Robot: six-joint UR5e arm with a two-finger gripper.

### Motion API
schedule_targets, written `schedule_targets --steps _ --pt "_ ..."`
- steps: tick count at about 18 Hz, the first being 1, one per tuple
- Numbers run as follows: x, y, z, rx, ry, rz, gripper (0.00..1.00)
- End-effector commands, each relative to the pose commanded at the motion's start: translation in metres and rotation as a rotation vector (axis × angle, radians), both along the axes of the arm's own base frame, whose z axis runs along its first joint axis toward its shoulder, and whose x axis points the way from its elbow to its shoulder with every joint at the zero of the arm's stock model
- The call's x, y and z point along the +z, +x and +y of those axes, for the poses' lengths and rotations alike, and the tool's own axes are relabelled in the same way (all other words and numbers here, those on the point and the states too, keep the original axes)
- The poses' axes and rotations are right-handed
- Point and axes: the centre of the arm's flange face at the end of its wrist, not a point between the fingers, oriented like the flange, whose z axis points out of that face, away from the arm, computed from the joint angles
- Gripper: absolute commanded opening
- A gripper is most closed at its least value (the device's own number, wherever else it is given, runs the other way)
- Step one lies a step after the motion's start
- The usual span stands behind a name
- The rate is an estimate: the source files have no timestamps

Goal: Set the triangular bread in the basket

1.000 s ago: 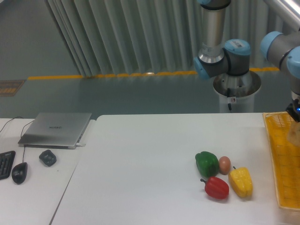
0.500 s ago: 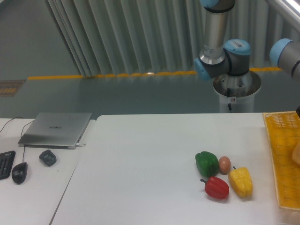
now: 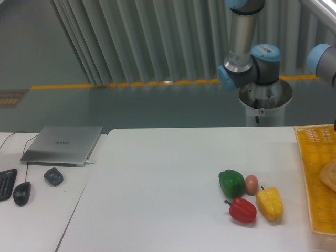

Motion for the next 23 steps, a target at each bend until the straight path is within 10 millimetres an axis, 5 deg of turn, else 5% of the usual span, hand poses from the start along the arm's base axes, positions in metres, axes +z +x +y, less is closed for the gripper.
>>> schedule_targets --steps 12,23 --pt "0.007 -0.006 0.005 -0.002 0.072 0.041 1.0" --pt "0.026 0.01 0.008 0.003 0.171 0.007 1.0"
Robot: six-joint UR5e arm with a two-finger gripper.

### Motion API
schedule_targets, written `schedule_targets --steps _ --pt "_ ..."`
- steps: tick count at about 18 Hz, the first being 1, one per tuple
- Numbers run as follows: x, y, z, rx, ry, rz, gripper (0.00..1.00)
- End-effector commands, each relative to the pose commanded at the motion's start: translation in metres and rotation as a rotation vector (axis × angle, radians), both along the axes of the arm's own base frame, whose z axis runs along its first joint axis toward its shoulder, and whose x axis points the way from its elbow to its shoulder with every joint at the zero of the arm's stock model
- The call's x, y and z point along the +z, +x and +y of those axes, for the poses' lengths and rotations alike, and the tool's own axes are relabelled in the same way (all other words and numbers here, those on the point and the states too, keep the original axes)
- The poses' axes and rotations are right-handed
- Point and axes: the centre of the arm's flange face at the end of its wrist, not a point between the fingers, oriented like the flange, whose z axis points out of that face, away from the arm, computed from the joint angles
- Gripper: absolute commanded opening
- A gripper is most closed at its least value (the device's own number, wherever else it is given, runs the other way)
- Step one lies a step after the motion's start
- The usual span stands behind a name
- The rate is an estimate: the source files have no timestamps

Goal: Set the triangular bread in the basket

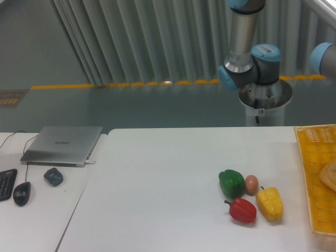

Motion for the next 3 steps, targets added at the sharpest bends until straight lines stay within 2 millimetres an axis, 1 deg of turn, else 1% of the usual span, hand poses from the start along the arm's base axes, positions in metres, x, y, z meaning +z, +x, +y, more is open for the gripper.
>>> schedule_targets --steps 3 --pt "-0.0037 0.0027 -0.0008 0.001 0.0 -0.01 1.0"
